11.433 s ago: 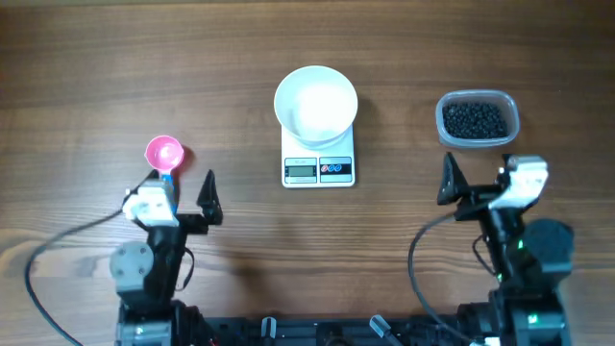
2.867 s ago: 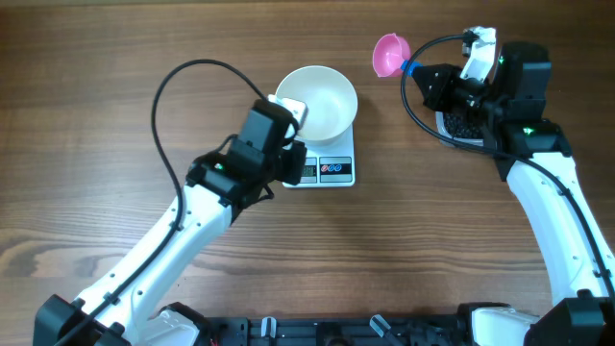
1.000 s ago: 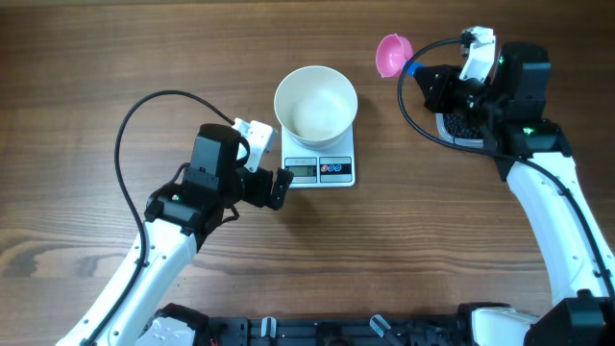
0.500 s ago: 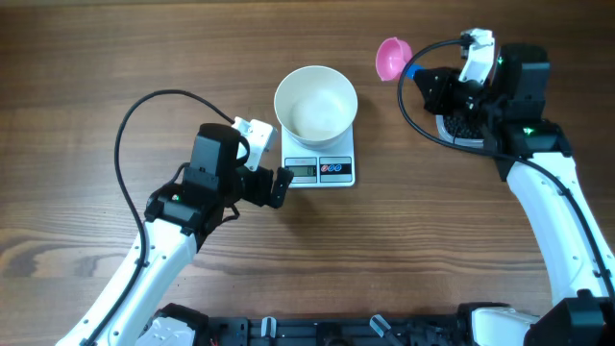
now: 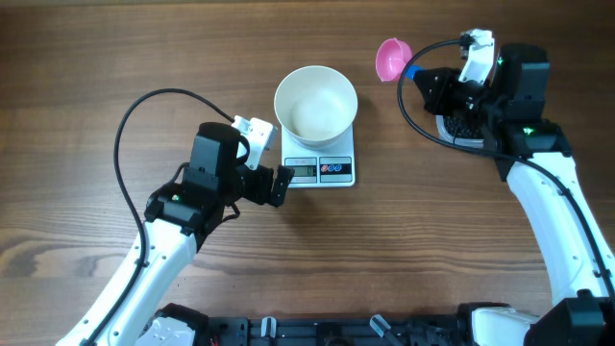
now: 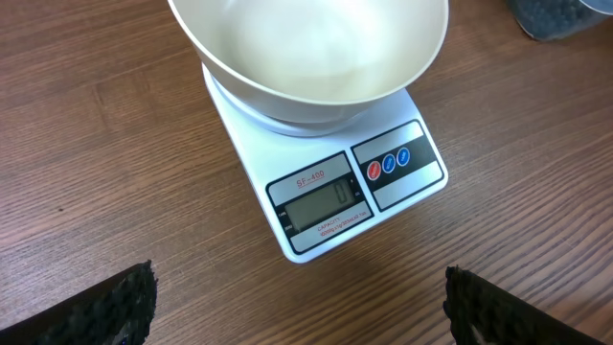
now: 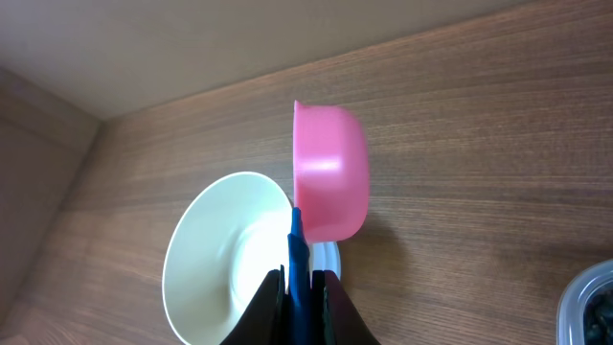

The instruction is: Scoop item into bowl and weigh 150g on scale

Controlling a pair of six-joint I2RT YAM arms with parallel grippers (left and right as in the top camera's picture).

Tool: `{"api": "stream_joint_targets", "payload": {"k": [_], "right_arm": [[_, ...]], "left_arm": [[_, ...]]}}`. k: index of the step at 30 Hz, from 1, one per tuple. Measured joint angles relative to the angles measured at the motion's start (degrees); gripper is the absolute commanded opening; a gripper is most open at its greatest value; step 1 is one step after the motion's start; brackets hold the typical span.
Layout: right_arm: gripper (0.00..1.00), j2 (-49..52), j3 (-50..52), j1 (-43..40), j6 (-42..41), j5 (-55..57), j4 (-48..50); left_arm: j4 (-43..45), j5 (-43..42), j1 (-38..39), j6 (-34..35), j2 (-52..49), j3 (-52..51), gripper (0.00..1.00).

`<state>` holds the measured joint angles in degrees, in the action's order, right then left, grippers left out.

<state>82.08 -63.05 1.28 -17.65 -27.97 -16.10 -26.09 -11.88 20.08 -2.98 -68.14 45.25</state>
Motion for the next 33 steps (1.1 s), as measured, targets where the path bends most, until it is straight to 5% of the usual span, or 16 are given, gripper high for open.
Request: {"api": "stream_joint_targets", "payload": {"k": [33], "right_arm": [[0.04, 0.0, 0.0, 0.0, 1.3, 0.0, -2.0]], "left_arm": [[0.5, 0.0, 0.0, -1.9, 0.0, 0.0, 1.00]]}}
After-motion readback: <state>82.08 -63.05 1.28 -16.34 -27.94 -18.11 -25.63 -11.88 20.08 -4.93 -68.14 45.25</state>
